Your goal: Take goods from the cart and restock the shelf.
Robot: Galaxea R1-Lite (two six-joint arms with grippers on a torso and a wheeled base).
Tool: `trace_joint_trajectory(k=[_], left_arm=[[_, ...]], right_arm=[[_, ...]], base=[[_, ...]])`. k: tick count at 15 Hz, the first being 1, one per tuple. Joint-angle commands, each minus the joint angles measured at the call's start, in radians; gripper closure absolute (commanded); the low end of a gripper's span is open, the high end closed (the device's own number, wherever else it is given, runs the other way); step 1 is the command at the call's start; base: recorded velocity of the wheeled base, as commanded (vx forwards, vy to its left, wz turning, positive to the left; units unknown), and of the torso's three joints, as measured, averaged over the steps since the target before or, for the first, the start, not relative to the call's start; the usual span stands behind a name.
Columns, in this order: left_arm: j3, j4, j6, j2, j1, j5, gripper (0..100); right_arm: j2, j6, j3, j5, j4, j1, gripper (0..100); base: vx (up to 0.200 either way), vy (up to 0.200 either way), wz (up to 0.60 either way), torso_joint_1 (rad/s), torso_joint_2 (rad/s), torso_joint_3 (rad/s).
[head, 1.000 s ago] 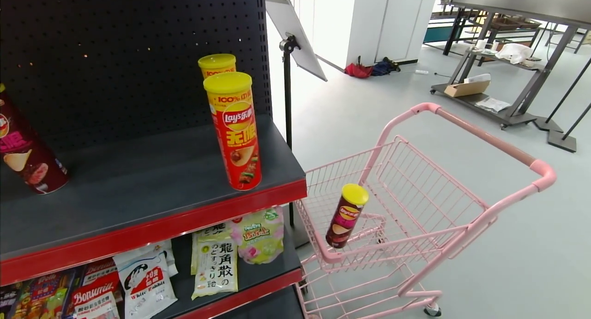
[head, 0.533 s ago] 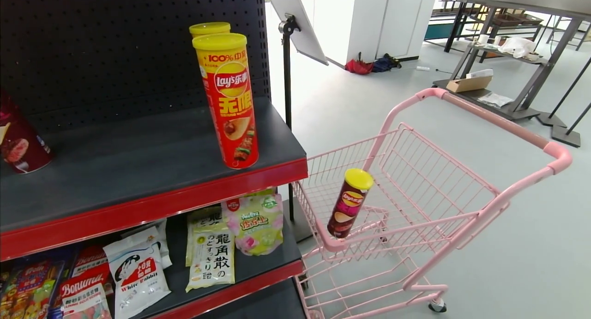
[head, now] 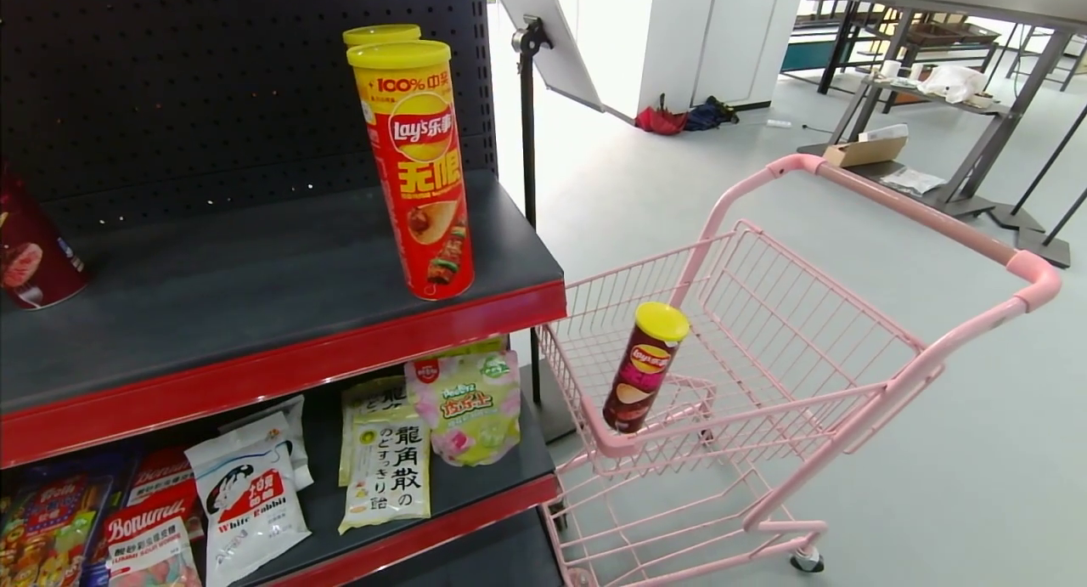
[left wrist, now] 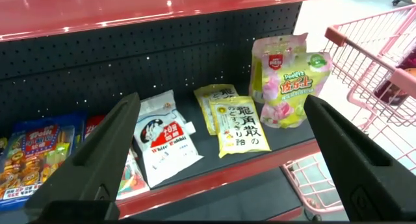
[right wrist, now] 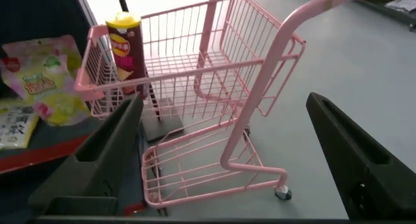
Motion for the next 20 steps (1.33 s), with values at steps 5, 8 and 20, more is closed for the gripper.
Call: trace_joint_trajectory(k=[5, 8, 20], left_arm=[[0.000, 0.000, 0.001, 0.001, 0.000, 0.001, 0], [0.000, 0.000, 0.001, 0.001, 0.000, 0.001, 0], [0.000, 0.000, 0.003, 0.001, 0.000, 0.001, 0]], right_arm=[[1.144, 0.163, -0.446, 0.068, -0.444, 0.196, 0], [1.444, 0.164, -0.383, 0.076, -0.690, 0.303, 0], [1.949, 0.204, -0.580, 0.076, -0.906, 0.390, 0]], base=[[0.000, 0.000, 0.00, 0.000, 0.00, 0.000], [0.000, 0.000, 0.00, 0.000, 0.00, 0.000], [0.000, 0.000, 0.00, 0.000, 0.00, 0.000]])
